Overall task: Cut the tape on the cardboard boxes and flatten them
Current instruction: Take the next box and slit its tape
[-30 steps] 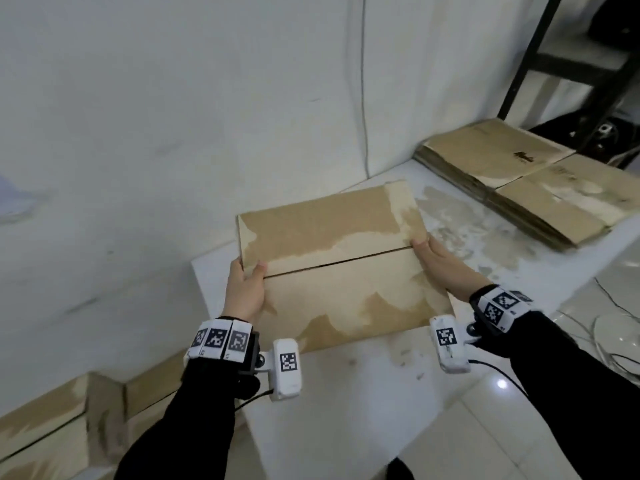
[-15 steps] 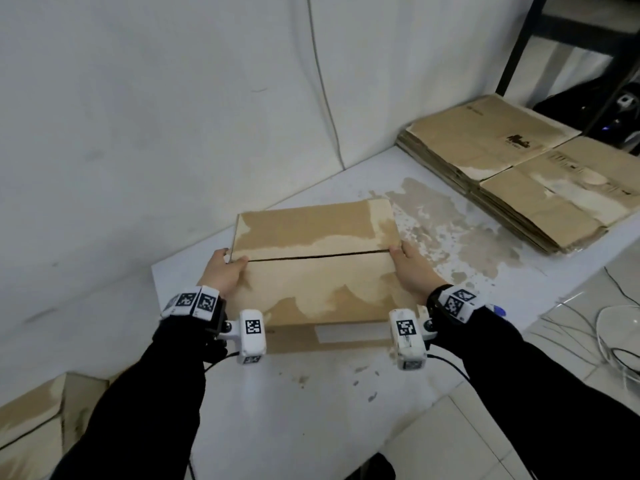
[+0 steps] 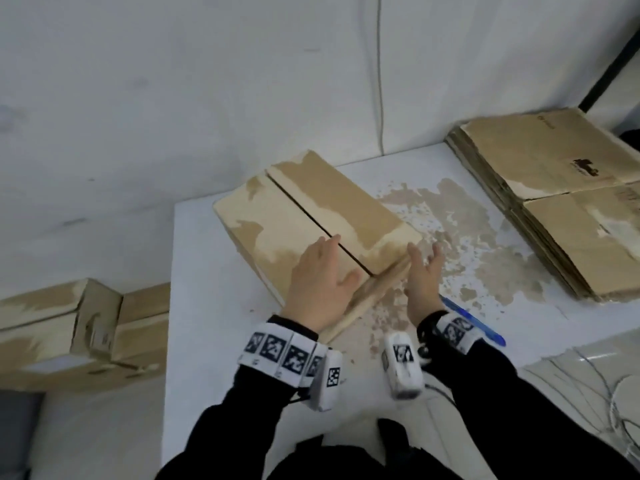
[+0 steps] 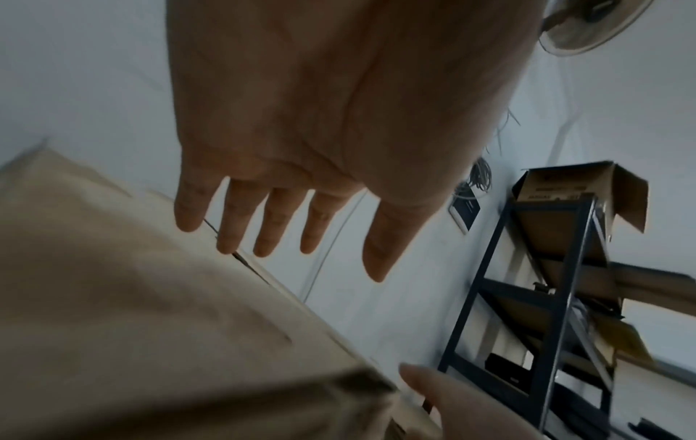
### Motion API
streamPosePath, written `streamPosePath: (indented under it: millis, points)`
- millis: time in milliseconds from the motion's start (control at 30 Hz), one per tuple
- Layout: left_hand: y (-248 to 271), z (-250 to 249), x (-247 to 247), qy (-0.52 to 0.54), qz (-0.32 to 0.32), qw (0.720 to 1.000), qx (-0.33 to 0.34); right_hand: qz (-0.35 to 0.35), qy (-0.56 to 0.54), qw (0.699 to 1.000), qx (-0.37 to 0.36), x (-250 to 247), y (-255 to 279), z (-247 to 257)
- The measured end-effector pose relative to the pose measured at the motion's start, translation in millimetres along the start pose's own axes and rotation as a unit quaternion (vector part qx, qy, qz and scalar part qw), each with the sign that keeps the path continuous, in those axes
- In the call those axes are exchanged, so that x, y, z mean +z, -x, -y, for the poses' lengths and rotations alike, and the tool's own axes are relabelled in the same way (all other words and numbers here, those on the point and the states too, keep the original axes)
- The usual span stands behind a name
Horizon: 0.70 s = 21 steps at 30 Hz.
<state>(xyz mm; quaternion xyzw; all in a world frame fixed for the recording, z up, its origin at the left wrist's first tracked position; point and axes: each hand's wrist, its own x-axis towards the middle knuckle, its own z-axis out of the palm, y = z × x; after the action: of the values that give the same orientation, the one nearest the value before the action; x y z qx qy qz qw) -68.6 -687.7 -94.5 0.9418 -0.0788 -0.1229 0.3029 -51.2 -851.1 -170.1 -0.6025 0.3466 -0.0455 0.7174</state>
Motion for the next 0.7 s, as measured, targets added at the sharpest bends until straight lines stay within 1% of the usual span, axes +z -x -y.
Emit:
streamPosePath:
  millis: [33,100,133,167,200,267,300,333,400,433,467,500,533,567,633,667,700]
  points:
    - [-3.3,-7.7,13.2,-0.036,0.001,0.999,-0.020,0.028,0.032,0.999,-0.008,-6.9,-14.7,7.1]
    - [-11.1,-21.7,38.6,-0.115,0.006,0.991,-0.063,0.102,0.084,0.991,-0.002,-17.0,-37.9,11.8]
    - [-14.7,-25.4,51.8,-0.155,0.001,0.985,-0.080,0.135,0.105,0.985,-0.008,-22.1,-43.0,9.5]
    - [-17.2,-27.8,63.8,-0.191,-0.012,0.977,-0.093,0.159,0.127,0.979,-0.030,-27.7,-41.0,8.4]
    - [-19.0,-28.3,74.4,-0.223,-0.034,0.969,-0.099,0.175,0.142,0.973,-0.054,-35.4,-40.2,2.4]
    - [-18.8,-23.8,87.5,-0.266,-0.076,0.957,-0.085,0.192,0.135,0.970,-0.064,-51.4,-38.3,-12.9]
    - [-17.3,-20.7,90.1,-0.275,-0.085,0.955,-0.073,0.189,0.120,0.974,-0.045,-58.0,-39.6,-20.3]
    - [-14.9,-17.2,90.6,-0.282,-0.088,0.953,-0.062,0.179,0.102,0.978,-0.008,-61.6,-43.0,-26.5]
    - [-8.3,-11.0,85.5,-0.292,-0.092,0.951,-0.034,0.164,0.081,0.978,0.102,-63.1,-47.7,-34.2]
    - [-5.2,-9.1,80.7,-0.295,-0.099,0.950,-0.020,0.174,0.074,0.971,0.149,-62.7,-48.8,-36.9]
    - [-3.0,-7.0,75.9,-0.291,-0.108,0.951,-0.008,0.199,0.061,0.962,0.178,-61.2,-47.6,-38.5]
    - [-0.6,-7.2,70.4,-0.277,-0.120,0.954,0.000,0.231,0.046,0.954,0.185,-59.9,-43.5,-37.7]
    - [1.3,-9.0,64.7,-0.250,-0.133,0.959,0.004,0.257,0.020,0.950,0.178,-59.5,-40.3,-36.5]
    - [3.4,-12.4,58.5,-0.208,-0.154,0.966,0.009,0.270,-0.014,0.950,0.156,-59.0,-33.6,-31.2]
    - [6.0,-19.1,46.8,-0.091,-0.205,0.974,0.011,0.275,-0.094,0.953,0.080,-59.1,-22.3,-16.6]
    - [7.0,-21.8,42.5,-0.023,-0.232,0.972,0.016,0.280,-0.112,0.953,0.019,-59.3,-16.7,-5.5]
    - [8.2,-24.4,40.2,0.056,-0.255,0.965,0.025,0.292,-0.103,0.950,-0.053,-59.2,-10.9,7.4]
